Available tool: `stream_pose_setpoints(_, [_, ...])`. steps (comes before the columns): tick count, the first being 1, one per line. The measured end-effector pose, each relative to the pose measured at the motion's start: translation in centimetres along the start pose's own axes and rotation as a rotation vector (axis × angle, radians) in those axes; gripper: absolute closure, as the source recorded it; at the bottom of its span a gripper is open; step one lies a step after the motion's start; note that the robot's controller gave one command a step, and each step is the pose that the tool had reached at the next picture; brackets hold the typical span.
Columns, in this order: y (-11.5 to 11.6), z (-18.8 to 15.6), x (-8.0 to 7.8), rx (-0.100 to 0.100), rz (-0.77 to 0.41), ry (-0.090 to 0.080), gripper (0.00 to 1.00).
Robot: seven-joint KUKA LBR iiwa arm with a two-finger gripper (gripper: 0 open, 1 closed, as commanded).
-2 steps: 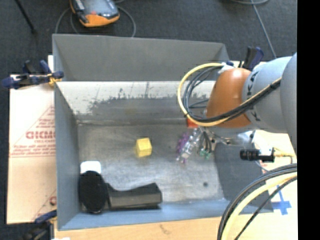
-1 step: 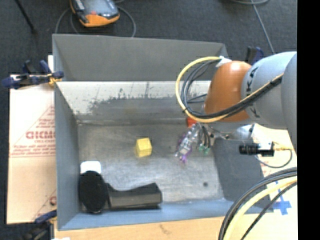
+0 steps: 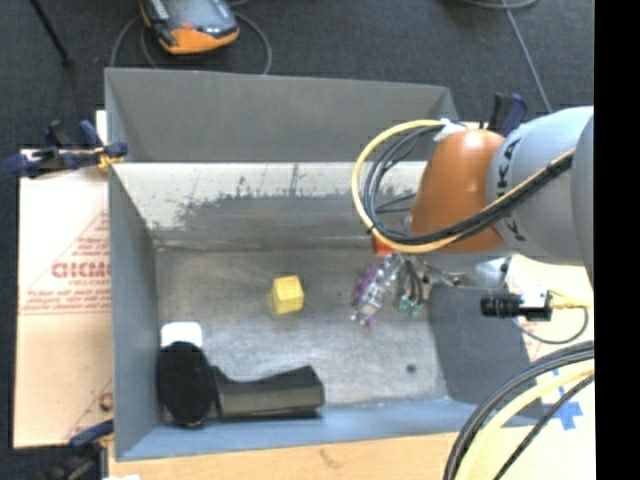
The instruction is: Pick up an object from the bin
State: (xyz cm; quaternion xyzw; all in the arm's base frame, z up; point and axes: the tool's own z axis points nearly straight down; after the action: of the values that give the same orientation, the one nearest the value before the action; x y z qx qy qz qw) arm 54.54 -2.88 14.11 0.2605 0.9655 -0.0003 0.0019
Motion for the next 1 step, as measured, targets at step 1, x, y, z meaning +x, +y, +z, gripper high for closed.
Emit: stream_pose_setpoints(1, [1.29, -0.98, 1.57, 0.000, -0.008, 0.000, 1.00])
